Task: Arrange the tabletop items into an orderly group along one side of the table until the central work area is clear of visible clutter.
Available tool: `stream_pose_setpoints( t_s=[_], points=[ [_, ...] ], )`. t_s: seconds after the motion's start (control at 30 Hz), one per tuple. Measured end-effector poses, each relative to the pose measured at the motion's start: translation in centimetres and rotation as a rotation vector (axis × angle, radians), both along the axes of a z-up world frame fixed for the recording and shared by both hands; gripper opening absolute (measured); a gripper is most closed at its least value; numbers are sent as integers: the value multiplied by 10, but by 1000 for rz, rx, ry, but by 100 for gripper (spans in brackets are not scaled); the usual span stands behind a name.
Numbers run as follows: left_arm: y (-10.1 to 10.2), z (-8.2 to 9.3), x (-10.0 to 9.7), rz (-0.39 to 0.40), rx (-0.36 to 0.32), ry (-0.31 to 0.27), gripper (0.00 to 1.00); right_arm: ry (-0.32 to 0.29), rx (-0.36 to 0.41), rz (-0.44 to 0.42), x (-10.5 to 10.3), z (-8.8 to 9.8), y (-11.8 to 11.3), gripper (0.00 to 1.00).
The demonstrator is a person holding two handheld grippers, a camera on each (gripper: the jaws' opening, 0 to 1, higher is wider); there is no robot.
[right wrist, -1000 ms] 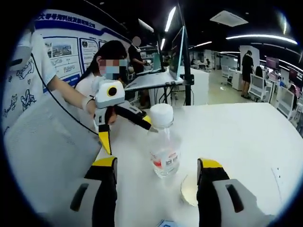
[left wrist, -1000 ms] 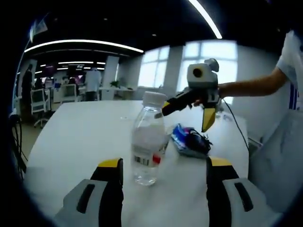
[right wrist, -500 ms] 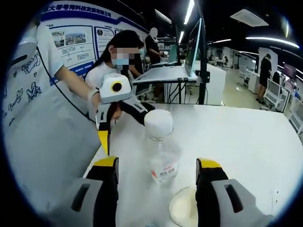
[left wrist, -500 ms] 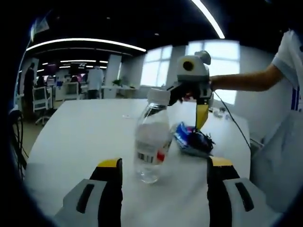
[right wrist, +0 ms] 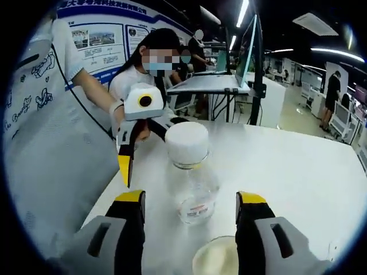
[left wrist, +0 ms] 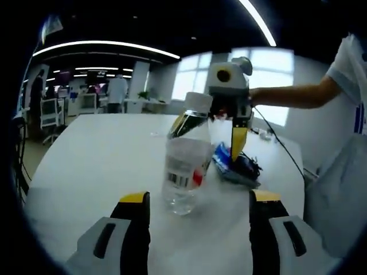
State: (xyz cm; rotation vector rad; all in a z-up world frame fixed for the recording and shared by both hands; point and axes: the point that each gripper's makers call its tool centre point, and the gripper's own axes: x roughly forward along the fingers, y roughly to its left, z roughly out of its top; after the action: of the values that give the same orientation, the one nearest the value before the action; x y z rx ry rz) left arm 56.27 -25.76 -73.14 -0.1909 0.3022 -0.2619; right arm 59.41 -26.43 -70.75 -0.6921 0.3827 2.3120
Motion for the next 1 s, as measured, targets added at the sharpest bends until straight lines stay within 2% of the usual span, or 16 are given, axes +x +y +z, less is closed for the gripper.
stream_pose_setpoints(
  t_s=[0.07, 0.27, 0.57, 0.8, 1.0],
  points=[
    [0, 0, 1, 3, -7, -3, 67, -19, 14, 25, -2, -2, 2, 60],
    [-2, -6, 0, 2, -20, 4, 66, 5, 20, 40, -6, -7, 8, 58],
    [-5, -12, -4, 7, -43, 17, 66, -14, 30, 71, -11, -18, 15, 54],
    [-4, -13, -5, 10, -53, 14, 66, -6, 32, 62, -8, -24, 24, 50],
    [-5, -16, -4, 11, -69, 15, 66, -13, 30, 64, -10, -30, 23, 45]
  ],
)
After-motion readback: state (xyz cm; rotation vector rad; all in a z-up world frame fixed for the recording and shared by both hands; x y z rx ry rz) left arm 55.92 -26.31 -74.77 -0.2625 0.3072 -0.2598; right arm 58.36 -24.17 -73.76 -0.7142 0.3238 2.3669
